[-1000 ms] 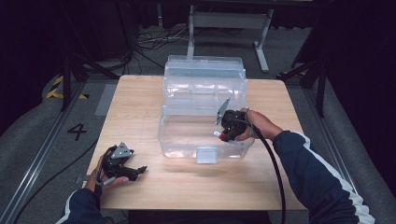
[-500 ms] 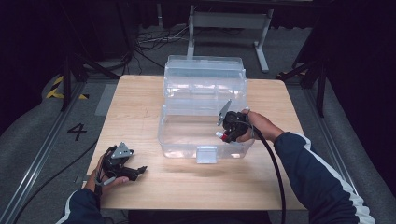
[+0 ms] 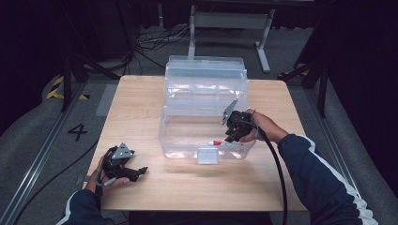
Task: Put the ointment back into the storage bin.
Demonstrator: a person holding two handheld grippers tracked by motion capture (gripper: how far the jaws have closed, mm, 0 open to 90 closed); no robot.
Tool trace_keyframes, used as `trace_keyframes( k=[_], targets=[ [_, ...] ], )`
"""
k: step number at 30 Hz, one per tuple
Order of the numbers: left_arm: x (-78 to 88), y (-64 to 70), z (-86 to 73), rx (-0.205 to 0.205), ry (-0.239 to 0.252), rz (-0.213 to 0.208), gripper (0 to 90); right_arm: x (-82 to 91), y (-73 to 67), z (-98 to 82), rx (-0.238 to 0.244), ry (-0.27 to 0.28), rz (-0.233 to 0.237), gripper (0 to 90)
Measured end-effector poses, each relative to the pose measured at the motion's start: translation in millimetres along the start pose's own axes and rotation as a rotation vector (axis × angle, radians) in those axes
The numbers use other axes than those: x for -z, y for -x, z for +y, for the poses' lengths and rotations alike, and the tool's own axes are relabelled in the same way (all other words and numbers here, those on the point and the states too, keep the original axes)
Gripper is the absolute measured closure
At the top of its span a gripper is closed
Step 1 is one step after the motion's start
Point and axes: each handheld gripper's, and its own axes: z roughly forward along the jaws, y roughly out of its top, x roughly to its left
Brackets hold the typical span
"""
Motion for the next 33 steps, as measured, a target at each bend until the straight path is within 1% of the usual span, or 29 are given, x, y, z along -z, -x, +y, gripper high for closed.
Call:
trace_keyframes(
  k=[1, 3, 6, 9, 10, 11, 12, 13, 16, 17, 18, 20, 21, 22, 23, 24, 26, 29, 32, 33],
  targets=[
    [-0.1, 0.1, 0.0, 0.000, 0.001, 0.000, 14.2, 1.2, 0.5, -1.9, -0.010, 0.008, -0.007, 64.0],
    [0.0, 0.1, 0.0, -0.001, 0.001, 0.002, 14.2, 2.4, 1.0, -3.9, -0.015, 0.016, -0.019, 62.7],
    [0.0, 0.1, 0.0, 0.000, 0.002, 0.002, 14.2, 5.5, 0.7, -7.3, -0.027, 0.038, -0.022, 60.1],
    [0.0, 0.2, -0.1, 0.001, 0.001, 0.002, 14.2, 10.6, -2.0, -10.3, -0.021, 0.052, -0.048, 55.4],
    [0.0, 0.2, -0.1, 0.001, 0.001, 0.002, 14.2, 10.6, -2.0, -10.3, -0.021, 0.052, -0.048, 55.4],
    [0.0, 0.2, 0.0, 0.000, 0.001, 0.002, 14.2, 12.4, -2.4, -11.1, -0.018, 0.055, -0.063, 54.7],
    [0.0, 0.2, -0.1, 0.001, 0.001, 0.003, 14.2, 17.1, -3.0, -13.1, -0.023, 0.082, -0.067, 53.2],
    [0.0, 0.2, -0.1, 0.001, 0.002, 0.003, 14.2, 17.1, -3.0, -13.1, -0.023, 0.082, -0.067, 53.2],
    [-0.1, 0.4, -0.1, 0.003, 0.002, 0.004, 14.2, 24.2, -4.1, -16.8, -0.026, 0.123, -0.097, 49.9],
    [0.0, 0.4, -0.1, 0.003, 0.001, 0.005, 14.2, 26.2, -4.5, -18.2, -0.031, 0.138, -0.099, 48.9],
    [0.1, 0.6, -0.1, 0.006, 0.000, 0.005, 14.2, 27.1, -4.8, -18.8, -0.034, 0.142, -0.103, 47.9],
    [0.2, 0.8, -0.1, 0.010, -0.001, 0.010, 14.1, 30.6, -6.6, -20.9, -0.031, 0.162, -0.120, 46.7],
    [0.3, 0.3, 0.0, 0.011, -0.001, 0.018, 14.1, 33.0, -7.6, -22.2, -0.030, 0.181, -0.129, 46.2],
    [0.5, 0.2, 0.0, 0.021, -0.003, 0.023, 14.1, 35.4, -8.6, -23.3, -0.032, 0.194, -0.135, 44.7],
    [0.5, 0.2, 0.0, 0.021, -0.003, 0.023, 14.1, 35.4, -8.6, -23.3, -0.032, 0.194, -0.135, 44.7],
    [0.5, -0.4, 0.3, 0.023, -0.001, 0.034, 14.1, 38.1, -9.9, -24.5, -0.037, 0.210, -0.146, 44.0],
    [0.6, 0.1, 1.5, 0.035, -0.015, 0.035, 14.2, 45.9, -12.1, -27.6, -0.040, 0.260, -0.165, 43.2],
    [1.1, 1.8, 3.3, 0.052, -0.035, 0.044, 14.2, 55.3, -13.9, -30.9, -0.040, 0.305, -0.201, 42.3],
    [1.2, 2.1, 5.2, 0.052, -0.046, 0.055, 14.6, 66.3, -13.6, -35.7, -0.056, 0.365, -0.234, 42.0],
    [1.8, 2.1, 6.3, 0.045, -0.053, 0.054, 15.1, 68.5, -13.4, -36.8, -0.055, 0.372, -0.244, 41.8]
  ],
)
